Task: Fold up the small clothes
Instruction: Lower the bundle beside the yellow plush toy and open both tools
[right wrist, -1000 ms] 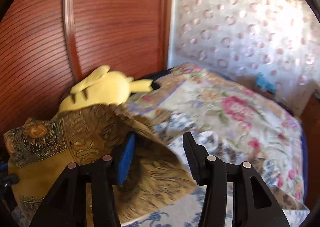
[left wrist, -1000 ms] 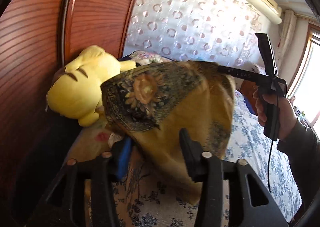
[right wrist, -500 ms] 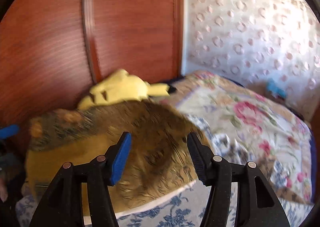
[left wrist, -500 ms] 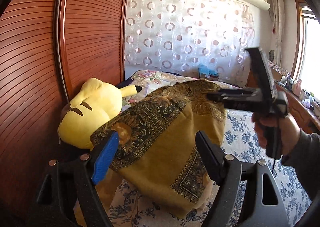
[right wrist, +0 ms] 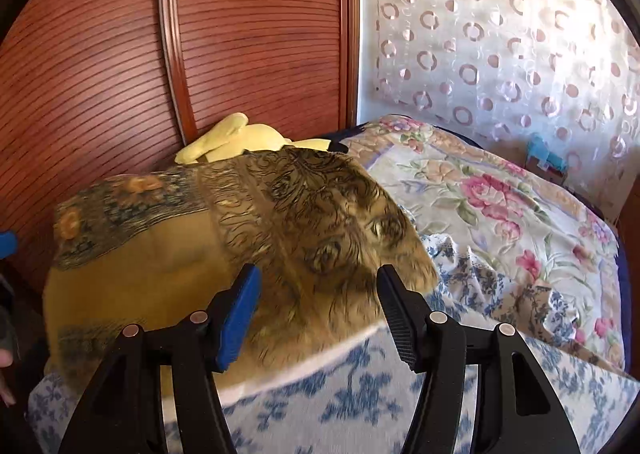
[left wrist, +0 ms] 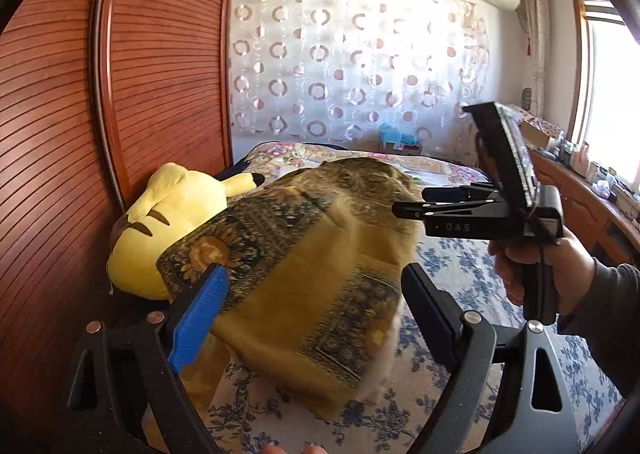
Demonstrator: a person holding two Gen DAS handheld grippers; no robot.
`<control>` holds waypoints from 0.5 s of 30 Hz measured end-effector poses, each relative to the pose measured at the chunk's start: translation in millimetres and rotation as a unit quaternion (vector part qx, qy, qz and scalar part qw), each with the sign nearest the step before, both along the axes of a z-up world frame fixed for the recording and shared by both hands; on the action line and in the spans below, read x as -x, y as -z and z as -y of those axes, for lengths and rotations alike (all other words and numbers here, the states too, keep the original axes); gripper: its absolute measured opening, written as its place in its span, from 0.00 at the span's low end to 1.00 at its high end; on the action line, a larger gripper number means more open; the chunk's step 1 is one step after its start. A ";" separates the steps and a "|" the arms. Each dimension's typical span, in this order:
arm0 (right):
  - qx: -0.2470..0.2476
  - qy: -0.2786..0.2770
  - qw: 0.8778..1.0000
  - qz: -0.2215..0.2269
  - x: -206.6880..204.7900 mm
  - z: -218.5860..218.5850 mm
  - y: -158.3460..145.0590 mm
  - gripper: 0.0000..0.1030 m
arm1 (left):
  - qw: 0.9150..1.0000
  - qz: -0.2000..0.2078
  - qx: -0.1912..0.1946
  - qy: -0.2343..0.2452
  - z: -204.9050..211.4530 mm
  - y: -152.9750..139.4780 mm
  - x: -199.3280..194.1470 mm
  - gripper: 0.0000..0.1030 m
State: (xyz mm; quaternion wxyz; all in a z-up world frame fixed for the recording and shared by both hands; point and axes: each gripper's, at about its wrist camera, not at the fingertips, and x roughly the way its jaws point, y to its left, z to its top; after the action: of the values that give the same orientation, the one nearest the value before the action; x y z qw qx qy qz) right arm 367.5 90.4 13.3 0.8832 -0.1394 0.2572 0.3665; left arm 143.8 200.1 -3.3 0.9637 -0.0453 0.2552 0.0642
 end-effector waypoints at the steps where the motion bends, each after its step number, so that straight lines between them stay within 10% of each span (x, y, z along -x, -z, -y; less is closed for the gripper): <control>1: -0.002 0.000 1.000 0.003 15.9 7.5 -4.2 0.61 | 1.000 0.001 0.000 0.003 2.5 -0.6 1.1 0.86; 15: -0.036 0.043 0.998 0.037 161.2 123.3 -13.5 0.70 | 0.998 -0.011 -0.003 0.054 67.1 2.6 21.0 0.86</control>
State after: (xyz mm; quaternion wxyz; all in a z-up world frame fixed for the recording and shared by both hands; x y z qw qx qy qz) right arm 206.3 -32.9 26.7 0.9115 -0.1099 0.2168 0.3319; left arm 122.7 132.9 -5.8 0.9630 -0.0277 0.2676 0.0134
